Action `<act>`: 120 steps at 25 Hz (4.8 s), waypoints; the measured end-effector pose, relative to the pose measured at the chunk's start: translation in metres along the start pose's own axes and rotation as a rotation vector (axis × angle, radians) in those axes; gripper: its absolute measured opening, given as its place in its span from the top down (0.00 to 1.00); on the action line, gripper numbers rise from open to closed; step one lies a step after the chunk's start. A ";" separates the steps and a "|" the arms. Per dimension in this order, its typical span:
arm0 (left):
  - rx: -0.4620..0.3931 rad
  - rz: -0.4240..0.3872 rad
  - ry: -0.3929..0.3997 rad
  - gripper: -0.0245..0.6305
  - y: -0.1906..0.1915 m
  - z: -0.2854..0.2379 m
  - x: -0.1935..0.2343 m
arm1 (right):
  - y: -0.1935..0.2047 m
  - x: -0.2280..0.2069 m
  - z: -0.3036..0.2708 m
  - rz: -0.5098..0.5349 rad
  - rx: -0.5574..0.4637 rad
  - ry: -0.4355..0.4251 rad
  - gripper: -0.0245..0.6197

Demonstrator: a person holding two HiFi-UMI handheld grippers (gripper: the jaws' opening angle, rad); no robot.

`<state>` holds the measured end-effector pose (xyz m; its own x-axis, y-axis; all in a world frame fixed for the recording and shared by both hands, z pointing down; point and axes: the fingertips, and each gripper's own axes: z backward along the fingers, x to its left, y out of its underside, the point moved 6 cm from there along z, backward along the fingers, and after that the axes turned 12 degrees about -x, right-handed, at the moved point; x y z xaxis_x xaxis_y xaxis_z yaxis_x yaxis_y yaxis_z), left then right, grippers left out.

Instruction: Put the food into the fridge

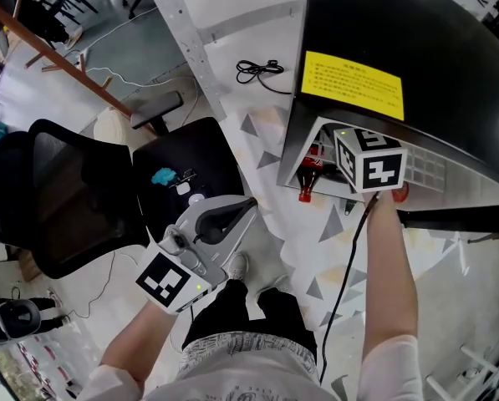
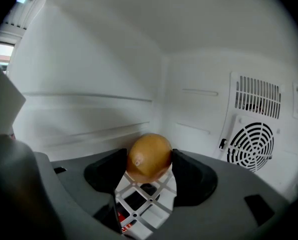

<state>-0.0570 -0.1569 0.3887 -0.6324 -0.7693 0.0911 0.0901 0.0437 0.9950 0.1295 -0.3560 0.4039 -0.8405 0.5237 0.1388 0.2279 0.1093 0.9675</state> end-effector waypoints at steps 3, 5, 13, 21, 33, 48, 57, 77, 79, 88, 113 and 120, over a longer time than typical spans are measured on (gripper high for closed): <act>-0.001 0.002 -0.002 0.95 0.001 0.000 -0.001 | 0.000 0.000 -0.002 0.023 0.021 0.000 0.53; -0.001 0.001 0.000 0.95 0.001 0.000 -0.001 | 0.000 0.000 -0.003 0.040 0.031 0.001 0.53; -0.003 0.003 0.001 0.95 -0.002 0.002 -0.004 | 0.001 0.004 0.000 0.061 0.043 -0.006 0.53; 0.004 -0.007 0.007 0.95 -0.003 0.007 -0.006 | 0.000 0.006 0.004 0.029 0.023 -0.011 0.53; -0.013 -0.020 0.025 0.95 -0.016 0.007 -0.014 | -0.018 0.008 0.028 0.037 -0.029 0.014 0.53; -0.047 -0.047 0.098 0.95 -0.050 0.004 -0.028 | -0.027 0.043 0.108 -0.050 -0.102 0.063 0.66; -0.031 -0.061 0.147 0.95 -0.056 0.018 -0.032 | -0.033 0.074 0.159 -0.054 -0.123 0.106 0.79; -0.026 -0.065 0.219 0.95 -0.060 0.046 -0.038 | -0.037 0.130 0.237 -0.099 -0.146 0.187 0.95; -0.028 -0.063 0.225 0.95 -0.060 0.047 -0.039 | -0.037 0.133 0.242 -0.111 -0.149 0.194 0.95; -0.030 -0.069 0.251 0.95 -0.067 0.047 -0.045 | -0.041 0.139 0.256 -0.144 -0.175 0.219 0.96; -0.043 -0.080 0.245 0.95 -0.072 0.038 -0.051 | -0.043 0.138 0.258 -0.156 -0.193 0.179 0.96; -0.044 -0.070 0.240 0.95 -0.070 0.036 -0.051 | -0.044 0.134 0.256 -0.158 -0.192 0.172 0.96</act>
